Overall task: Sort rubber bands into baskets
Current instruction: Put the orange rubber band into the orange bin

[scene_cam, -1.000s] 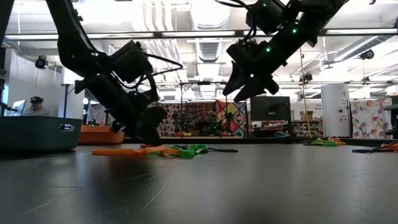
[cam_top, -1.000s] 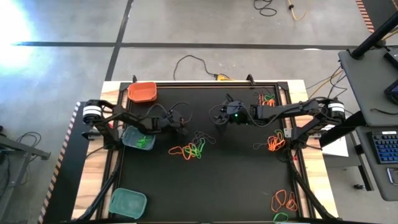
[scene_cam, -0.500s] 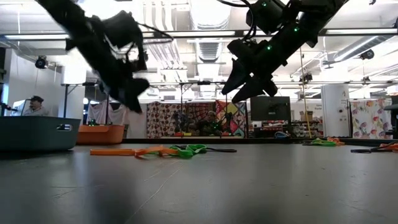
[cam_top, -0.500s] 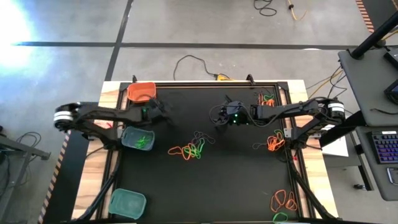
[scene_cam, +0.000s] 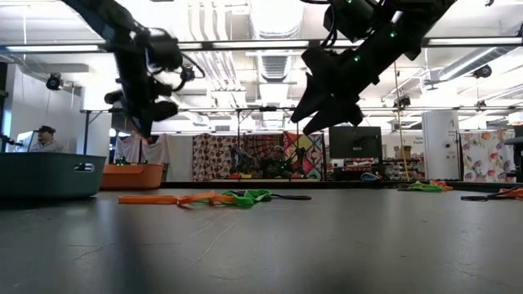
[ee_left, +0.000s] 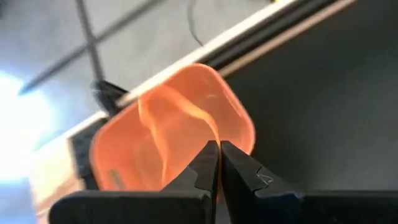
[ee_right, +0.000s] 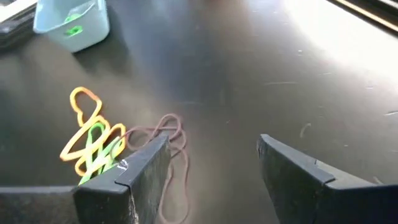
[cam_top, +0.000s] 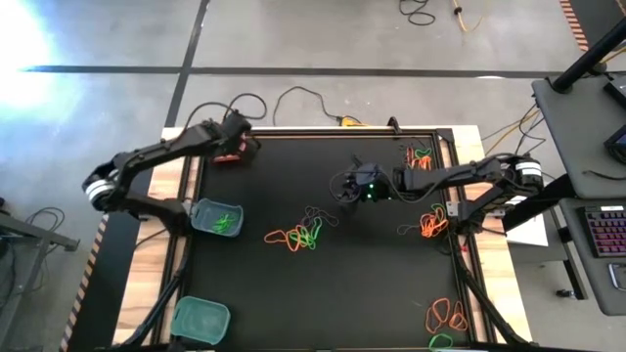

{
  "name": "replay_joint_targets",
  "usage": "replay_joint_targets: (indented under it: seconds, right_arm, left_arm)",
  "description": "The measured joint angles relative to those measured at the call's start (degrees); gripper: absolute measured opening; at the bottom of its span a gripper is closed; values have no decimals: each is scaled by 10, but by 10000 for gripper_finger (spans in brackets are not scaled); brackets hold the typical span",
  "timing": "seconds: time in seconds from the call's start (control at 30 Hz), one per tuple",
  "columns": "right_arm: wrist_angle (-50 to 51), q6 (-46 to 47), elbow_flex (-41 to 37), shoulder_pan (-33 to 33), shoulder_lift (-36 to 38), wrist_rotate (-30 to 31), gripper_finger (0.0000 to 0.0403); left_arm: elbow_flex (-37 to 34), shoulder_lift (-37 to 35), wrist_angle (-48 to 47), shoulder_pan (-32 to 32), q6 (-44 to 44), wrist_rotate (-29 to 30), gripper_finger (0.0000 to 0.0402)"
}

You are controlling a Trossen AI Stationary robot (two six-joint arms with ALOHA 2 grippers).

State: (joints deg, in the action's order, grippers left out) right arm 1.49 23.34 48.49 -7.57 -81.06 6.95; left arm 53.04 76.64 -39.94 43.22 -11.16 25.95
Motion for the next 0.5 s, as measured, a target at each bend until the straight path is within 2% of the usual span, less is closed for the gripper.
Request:
replay_joint_targets:
  seconds: [0.23, 0.33, 0.5]
  right_arm:
    - [1, -39, 0, 47, 0, -1, 233]
    - [3, -39, 0, 62, 0, -1, 232]
    - [23, -33, 0, 82, 0, 0, 233]
  left_arm:
    - [55, 97, -42, 75, 37, -51, 0]
    - [79, 139, -62, 111, 52, -64, 0]
    - [109, 201, -87, 159, 76, -118, 0]
